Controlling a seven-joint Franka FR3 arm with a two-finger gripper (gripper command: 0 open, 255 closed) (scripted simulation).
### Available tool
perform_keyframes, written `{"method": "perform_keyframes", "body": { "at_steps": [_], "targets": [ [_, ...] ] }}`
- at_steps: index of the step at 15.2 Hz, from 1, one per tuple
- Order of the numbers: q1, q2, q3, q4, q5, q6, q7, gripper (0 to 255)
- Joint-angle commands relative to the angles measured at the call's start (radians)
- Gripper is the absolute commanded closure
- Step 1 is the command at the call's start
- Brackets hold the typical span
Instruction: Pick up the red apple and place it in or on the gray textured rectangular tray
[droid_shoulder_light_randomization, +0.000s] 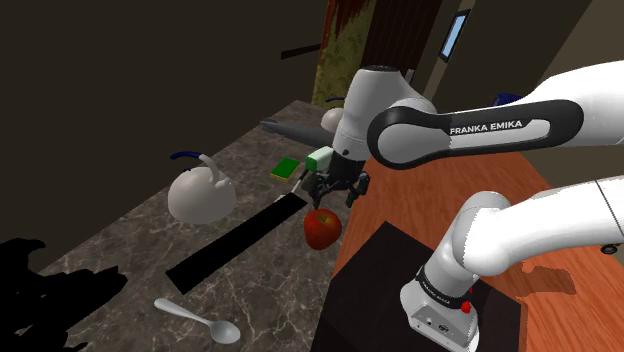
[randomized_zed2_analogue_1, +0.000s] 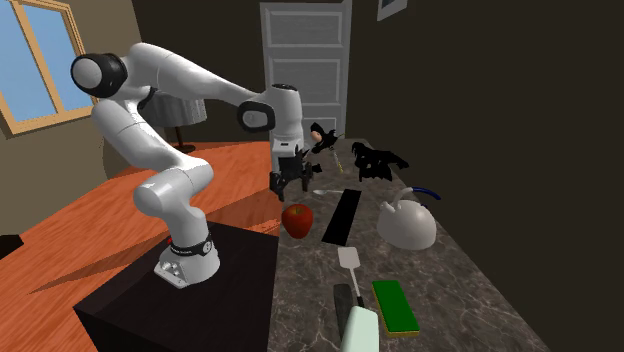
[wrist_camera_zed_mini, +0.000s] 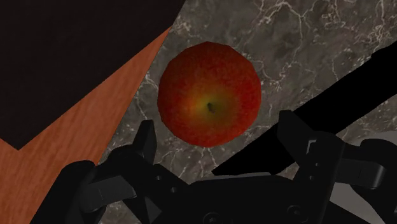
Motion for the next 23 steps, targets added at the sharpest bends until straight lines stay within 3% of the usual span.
{"method": "perform_keyframes", "body": {
  "at_steps": [1,5,12,13,23],
  "targets": [
    [0.001,0.020,0.012,-0.017,0.008,0.039,0.005,0],
    [0.002,0.048,0.027,-0.048,0.018,0.098,0.004,0],
    [0.002,0.048,0.027,-0.048,0.018,0.098,0.004,0],
    [0.002,0.048,0.027,-0.048,0.018,0.098,0.004,255],
    [0.002,0.040,0.023,-0.039,0.015,0.081,0.005,255]
  ]
}}
